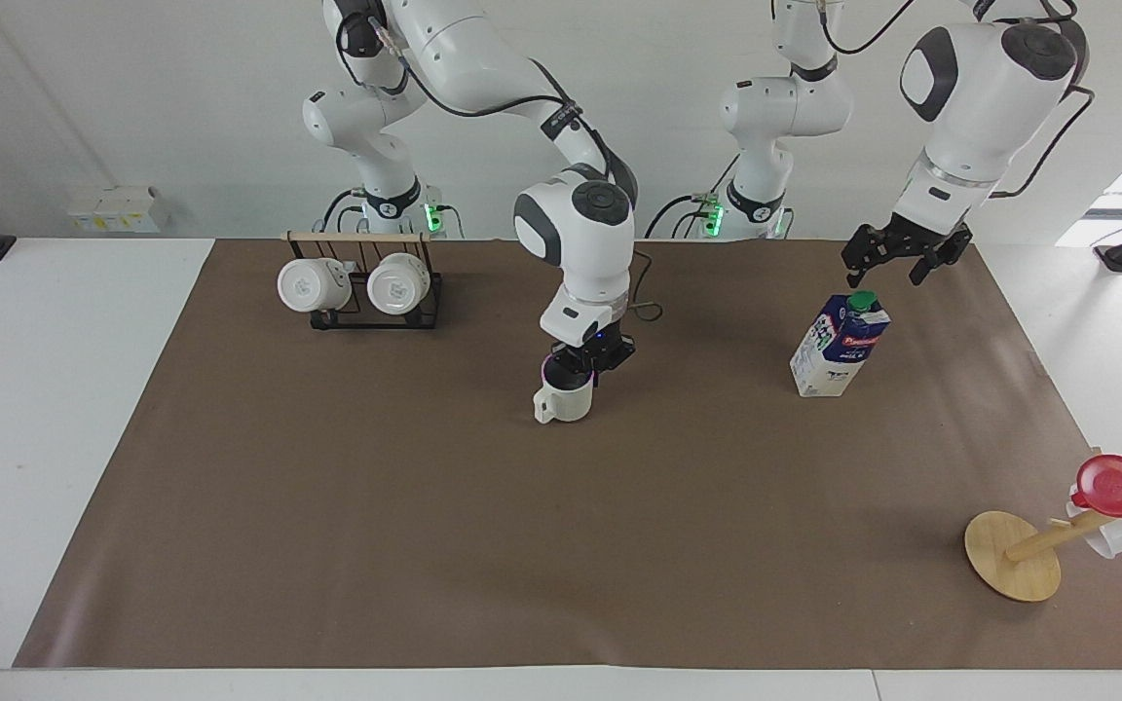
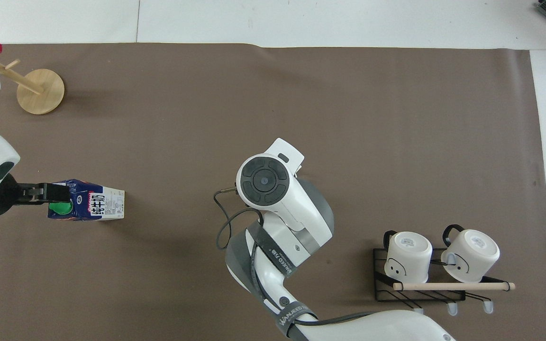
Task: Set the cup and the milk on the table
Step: 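Set the mug down with the right gripper while the left gripper grasps the carton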
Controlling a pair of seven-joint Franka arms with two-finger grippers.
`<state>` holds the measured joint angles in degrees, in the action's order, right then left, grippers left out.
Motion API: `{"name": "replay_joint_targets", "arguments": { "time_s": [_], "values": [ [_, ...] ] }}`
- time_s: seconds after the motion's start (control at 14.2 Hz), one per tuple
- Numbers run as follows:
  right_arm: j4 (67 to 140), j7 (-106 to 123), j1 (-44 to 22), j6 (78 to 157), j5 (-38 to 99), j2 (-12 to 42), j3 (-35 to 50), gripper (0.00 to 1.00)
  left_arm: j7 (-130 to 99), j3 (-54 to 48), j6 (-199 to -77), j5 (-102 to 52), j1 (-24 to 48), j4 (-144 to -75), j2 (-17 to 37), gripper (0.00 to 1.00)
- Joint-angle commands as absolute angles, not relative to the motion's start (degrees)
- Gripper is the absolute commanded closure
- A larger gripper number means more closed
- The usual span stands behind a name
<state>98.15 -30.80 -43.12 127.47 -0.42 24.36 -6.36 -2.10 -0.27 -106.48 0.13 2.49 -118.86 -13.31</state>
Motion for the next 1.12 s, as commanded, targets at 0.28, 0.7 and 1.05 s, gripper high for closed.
{"name": "replay_joint_targets", "arguments": {
  "time_s": [0.28,0.7,1.05],
  "values": [
    [101.33,-27.95,-42.54,131.04,0.35,23.29,-5.98,1.0,-0.18,-0.79,-116.8,0.79,2.2,-128.32,-17.32,0.0],
    [101.08,-28.04,-42.36,131.13,2.11,23.29,-6.06,0.37,1.58,-0.79,-122.87,0.79,3.08,-132.89,-16.79,0.0],
    [99.49,-28.65,-41.75,129.9,2.63,21.02,-6.15,0.0,3.43,-0.88,-125.5,0.88,3.52,-132.89,-16.26,0.0]
  ]
}}
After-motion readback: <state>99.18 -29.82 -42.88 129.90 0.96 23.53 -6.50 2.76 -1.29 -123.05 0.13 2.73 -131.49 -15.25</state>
